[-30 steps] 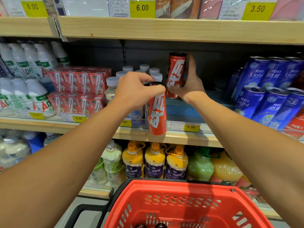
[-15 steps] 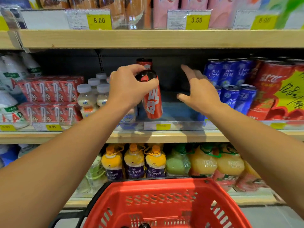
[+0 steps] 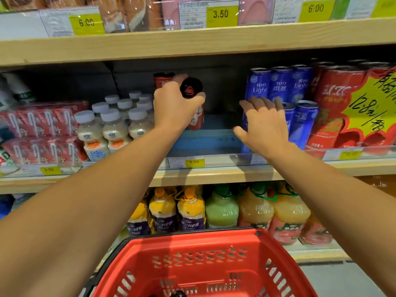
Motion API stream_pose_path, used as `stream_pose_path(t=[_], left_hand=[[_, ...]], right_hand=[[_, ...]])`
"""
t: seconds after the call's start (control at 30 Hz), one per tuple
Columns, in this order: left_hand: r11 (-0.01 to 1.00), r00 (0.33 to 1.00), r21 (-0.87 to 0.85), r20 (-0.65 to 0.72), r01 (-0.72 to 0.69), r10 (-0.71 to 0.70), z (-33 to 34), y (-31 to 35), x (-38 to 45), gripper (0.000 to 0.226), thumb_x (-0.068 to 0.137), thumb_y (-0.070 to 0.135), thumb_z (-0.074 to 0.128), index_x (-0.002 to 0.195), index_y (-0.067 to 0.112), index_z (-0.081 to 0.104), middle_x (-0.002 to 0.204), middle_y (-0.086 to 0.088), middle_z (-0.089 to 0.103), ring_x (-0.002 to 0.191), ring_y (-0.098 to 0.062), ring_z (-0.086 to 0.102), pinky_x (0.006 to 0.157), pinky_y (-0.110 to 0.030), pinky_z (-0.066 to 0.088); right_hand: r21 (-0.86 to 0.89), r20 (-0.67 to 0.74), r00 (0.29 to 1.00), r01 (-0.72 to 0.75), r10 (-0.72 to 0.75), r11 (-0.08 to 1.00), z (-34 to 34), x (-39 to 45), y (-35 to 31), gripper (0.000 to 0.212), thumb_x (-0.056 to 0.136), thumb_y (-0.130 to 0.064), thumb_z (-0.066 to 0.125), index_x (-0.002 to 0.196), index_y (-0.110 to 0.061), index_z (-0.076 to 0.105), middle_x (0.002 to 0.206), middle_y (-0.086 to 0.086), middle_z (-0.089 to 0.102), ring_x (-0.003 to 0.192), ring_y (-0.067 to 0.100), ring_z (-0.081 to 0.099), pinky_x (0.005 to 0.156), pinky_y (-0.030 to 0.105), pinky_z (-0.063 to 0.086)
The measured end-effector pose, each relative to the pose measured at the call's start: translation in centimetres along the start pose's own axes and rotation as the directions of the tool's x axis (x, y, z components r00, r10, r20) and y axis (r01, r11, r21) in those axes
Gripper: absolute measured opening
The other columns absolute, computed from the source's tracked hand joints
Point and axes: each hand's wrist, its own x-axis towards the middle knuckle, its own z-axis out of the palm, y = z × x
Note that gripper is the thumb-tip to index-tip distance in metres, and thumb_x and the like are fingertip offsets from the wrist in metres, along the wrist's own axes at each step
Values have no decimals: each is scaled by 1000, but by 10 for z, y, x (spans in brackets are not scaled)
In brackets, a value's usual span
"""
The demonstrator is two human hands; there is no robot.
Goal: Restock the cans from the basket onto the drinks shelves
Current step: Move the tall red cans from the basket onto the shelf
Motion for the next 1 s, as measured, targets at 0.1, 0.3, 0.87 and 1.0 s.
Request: stream_pose_path(t=[0.1,0.3,0.87,1.0], left_hand=[[1000,1000,1,22,15,-15,7,4,4,45,80,47,71,109,12,68,97,-3,68,88,-15,61,70,-26,49],[995,989,31,115,-96,92,15,6,14,48,92,47,59,133,23,55,127,-7,60,112,-23,58,87,-31,48],[964,984,248,170,-99,57,44,16,44,50,90,27,65,134,18,43,130,-12,56,119,-31,55,94,-39,45],[960,975,245,206,-135,84,48,14,45,50,91,26,63,135,18,41,134,-13,53,122,-32,53,95,-40,45]], right_hand=[[3,-3,1000,-13,13,1000,1,0,1,66,83,-47,61,141,-20,44,139,8,49,133,32,39,117,51,16],[5,-9,1000,-29,30,1000,3,0,-1,66,83,-48,60,141,-20,43,140,8,48,133,31,38,117,50,15],[40,-51,998,-43,45,998,5,0,0,66,81,-45,65,137,-16,47,134,10,54,126,31,47,114,48,27],[36,-60,997,-46,48,998,8,1,0,66,81,-45,65,137,-16,46,134,10,54,126,31,47,114,48,27]])
